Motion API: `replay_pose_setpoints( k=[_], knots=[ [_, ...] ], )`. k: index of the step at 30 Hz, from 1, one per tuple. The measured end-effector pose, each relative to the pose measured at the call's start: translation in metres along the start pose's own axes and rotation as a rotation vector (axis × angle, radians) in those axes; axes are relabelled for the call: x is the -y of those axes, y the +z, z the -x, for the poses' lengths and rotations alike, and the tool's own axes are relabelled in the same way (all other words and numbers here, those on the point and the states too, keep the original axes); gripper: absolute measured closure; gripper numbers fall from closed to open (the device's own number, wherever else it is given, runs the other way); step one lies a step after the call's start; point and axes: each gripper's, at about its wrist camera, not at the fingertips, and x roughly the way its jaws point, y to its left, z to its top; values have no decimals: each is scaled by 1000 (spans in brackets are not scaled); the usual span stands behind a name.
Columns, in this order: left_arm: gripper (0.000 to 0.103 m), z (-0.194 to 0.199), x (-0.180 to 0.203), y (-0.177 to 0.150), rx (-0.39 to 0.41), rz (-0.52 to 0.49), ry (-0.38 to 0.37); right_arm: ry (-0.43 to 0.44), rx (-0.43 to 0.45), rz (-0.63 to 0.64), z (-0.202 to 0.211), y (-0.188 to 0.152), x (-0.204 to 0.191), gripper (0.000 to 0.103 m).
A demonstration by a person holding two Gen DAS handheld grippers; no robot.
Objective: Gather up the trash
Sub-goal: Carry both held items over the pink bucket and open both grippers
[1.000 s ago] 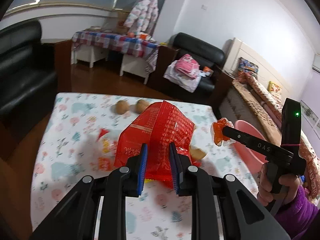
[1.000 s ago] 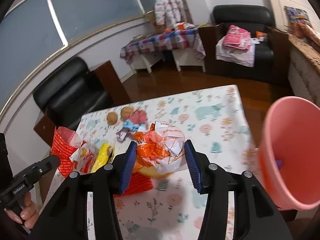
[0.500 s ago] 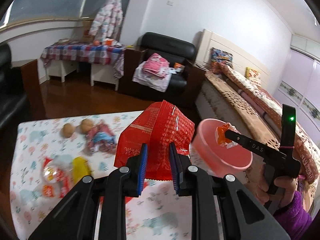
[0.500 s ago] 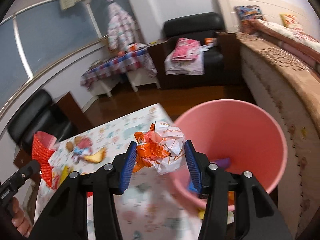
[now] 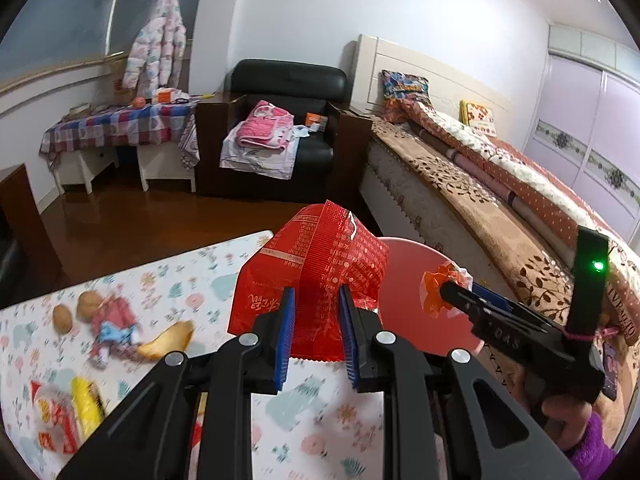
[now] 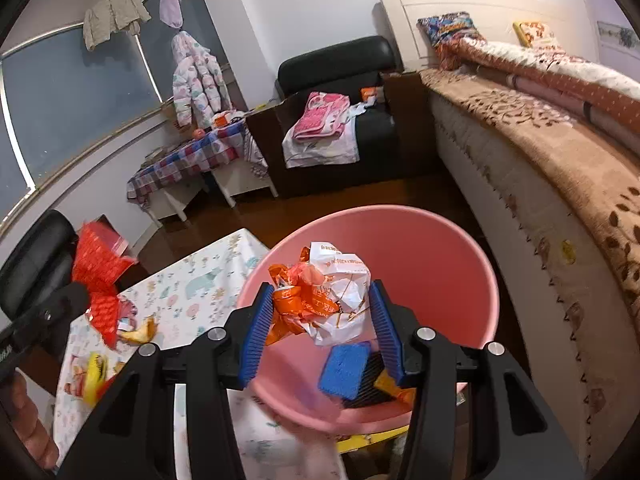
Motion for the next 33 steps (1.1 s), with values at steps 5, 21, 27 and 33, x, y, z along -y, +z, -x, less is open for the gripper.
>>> replay_pose_setpoints(
  k=[5,21,27,33],
  knots=[
    [82,-27,18,7,-27,-43,4,-18,34,11,2,0,5,53],
    [82,-95,56,7,-116,-161,34,-23,50,-4,-6,-4,25,53],
    [82,-115,64,3,-144,-201,30,-22,42,-11,-12,-6,27,53],
    [81,-128,66,1,-170,-206,18,-21,30,-23,-17,-7,31,53]
  ],
)
